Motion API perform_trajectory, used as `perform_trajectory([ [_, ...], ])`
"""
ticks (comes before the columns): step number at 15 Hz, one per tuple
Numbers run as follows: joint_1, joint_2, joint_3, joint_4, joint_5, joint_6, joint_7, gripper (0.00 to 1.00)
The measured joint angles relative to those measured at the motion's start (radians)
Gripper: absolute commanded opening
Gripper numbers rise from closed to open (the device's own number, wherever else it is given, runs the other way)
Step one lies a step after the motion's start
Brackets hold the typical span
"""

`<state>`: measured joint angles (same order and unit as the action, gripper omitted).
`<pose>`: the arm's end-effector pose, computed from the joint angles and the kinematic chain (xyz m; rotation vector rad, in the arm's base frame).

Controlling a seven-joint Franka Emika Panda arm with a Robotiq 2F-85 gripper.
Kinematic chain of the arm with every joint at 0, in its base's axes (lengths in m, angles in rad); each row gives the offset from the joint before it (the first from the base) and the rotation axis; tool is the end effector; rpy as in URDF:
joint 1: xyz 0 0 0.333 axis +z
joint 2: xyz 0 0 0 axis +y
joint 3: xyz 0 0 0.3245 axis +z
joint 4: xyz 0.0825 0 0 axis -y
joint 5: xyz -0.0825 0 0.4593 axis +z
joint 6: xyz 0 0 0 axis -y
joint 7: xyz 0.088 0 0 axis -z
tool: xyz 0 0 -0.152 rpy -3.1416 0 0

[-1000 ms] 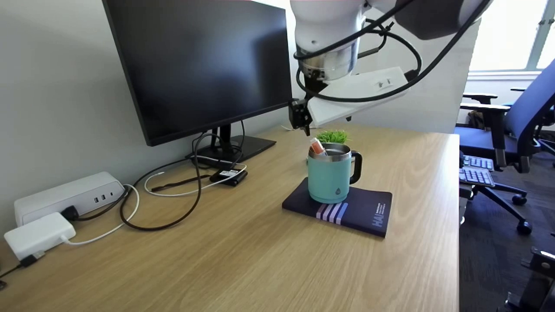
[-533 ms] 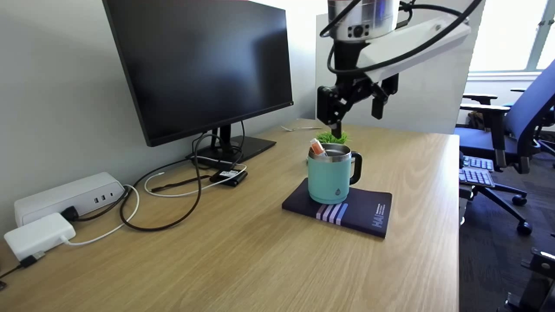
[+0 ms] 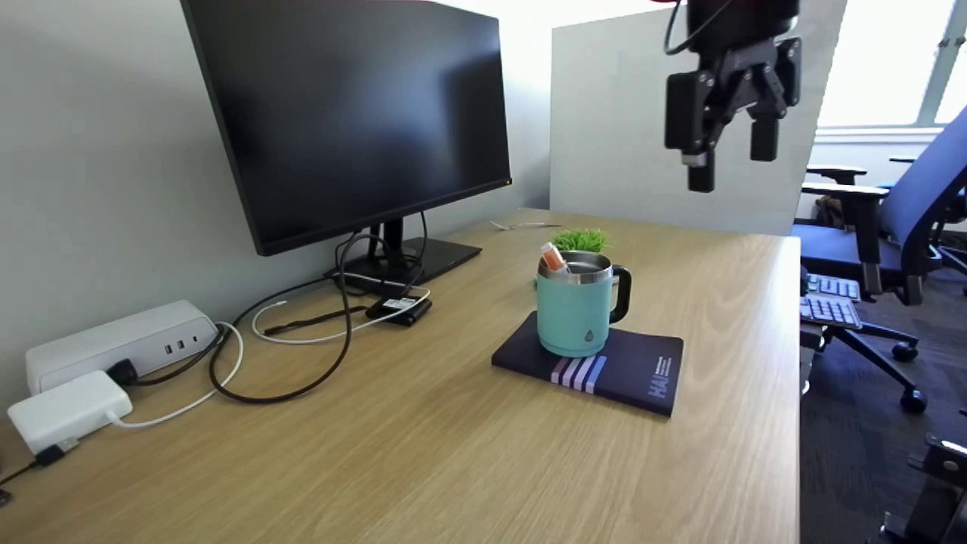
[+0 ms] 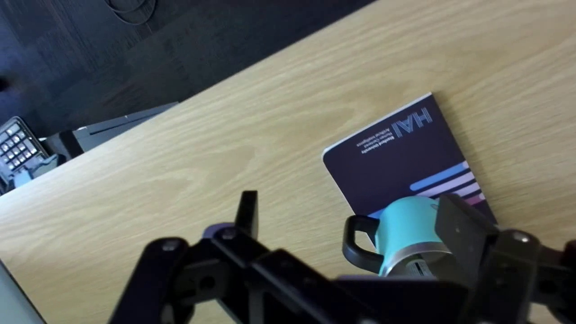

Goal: Pick the marker and put it in the cup

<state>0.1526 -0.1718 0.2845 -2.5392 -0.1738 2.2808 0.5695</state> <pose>0.4422 0.1883 0.2350 2.9425 -0.0277 -0.0007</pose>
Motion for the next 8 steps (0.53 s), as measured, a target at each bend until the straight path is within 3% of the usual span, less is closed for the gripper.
perform_trajectory([
  [6, -0.036, -0.308, -0.195, -0.151, 0.071, -0.283, -0.379, 1.00],
  [8, -0.044, -0.340, -0.207, -0.166, 0.072, -0.292, -0.398, 1.00],
])
